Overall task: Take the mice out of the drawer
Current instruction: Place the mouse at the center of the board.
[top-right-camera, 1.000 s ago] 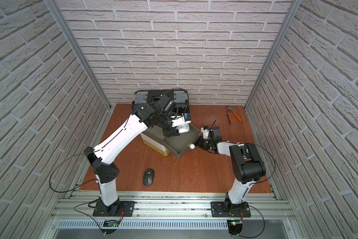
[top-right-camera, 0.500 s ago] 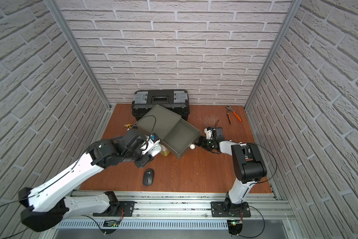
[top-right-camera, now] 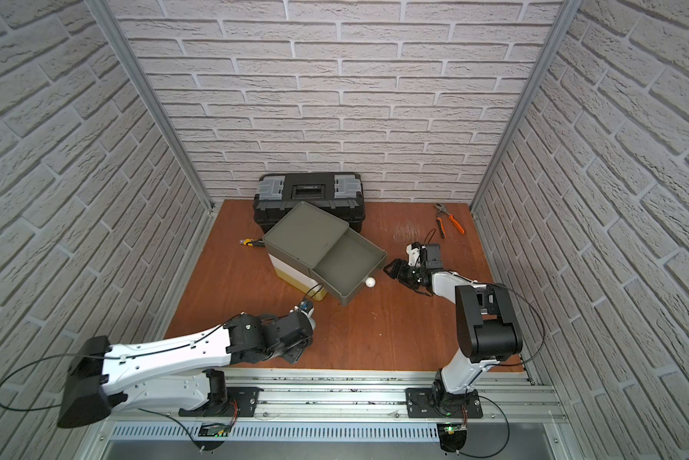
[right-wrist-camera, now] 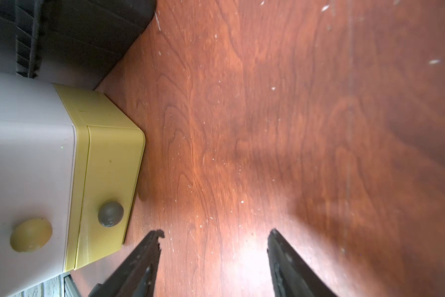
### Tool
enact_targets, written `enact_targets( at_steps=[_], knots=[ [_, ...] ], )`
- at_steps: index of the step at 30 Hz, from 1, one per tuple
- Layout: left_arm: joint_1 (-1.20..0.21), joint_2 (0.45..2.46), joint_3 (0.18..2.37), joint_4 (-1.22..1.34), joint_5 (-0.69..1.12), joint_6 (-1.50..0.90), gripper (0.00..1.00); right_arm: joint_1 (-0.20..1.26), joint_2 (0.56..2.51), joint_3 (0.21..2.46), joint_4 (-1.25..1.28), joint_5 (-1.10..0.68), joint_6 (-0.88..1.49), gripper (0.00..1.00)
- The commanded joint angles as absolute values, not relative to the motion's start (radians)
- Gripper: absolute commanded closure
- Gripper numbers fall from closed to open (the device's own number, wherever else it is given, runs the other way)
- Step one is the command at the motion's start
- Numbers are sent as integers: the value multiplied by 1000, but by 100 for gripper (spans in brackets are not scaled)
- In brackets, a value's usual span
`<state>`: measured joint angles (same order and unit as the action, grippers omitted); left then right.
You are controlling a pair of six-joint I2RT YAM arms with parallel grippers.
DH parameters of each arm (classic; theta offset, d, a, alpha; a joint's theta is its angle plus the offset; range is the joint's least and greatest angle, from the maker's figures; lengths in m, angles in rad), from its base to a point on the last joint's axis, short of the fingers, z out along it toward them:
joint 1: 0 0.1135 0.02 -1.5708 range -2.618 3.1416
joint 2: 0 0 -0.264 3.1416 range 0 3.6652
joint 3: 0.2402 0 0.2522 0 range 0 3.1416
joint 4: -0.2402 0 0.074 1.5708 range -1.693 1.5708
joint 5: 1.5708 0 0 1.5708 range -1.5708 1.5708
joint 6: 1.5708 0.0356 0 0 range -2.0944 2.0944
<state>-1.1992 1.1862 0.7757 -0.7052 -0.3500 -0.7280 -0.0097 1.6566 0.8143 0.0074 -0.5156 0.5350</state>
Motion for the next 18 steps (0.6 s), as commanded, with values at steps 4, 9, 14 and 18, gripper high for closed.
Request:
enact_targets(
  at_steps=[4,9,14,18],
  knots=[
    [-1198,1342,811,-488,-485,-873,49,-16,1600,795,17,-511,544,32],
    [-1199,1447,823,-455,-437,-974,49,-14,1535,788,1,-516,579,32],
    [-1217,1480,817,-475,-415,-1091,49,1,1412,823,-189,-420,504,32],
    [-1241,1521,837,-557,-420,-1163,47,11,1320,851,-350,-356,433,32]
  ],
)
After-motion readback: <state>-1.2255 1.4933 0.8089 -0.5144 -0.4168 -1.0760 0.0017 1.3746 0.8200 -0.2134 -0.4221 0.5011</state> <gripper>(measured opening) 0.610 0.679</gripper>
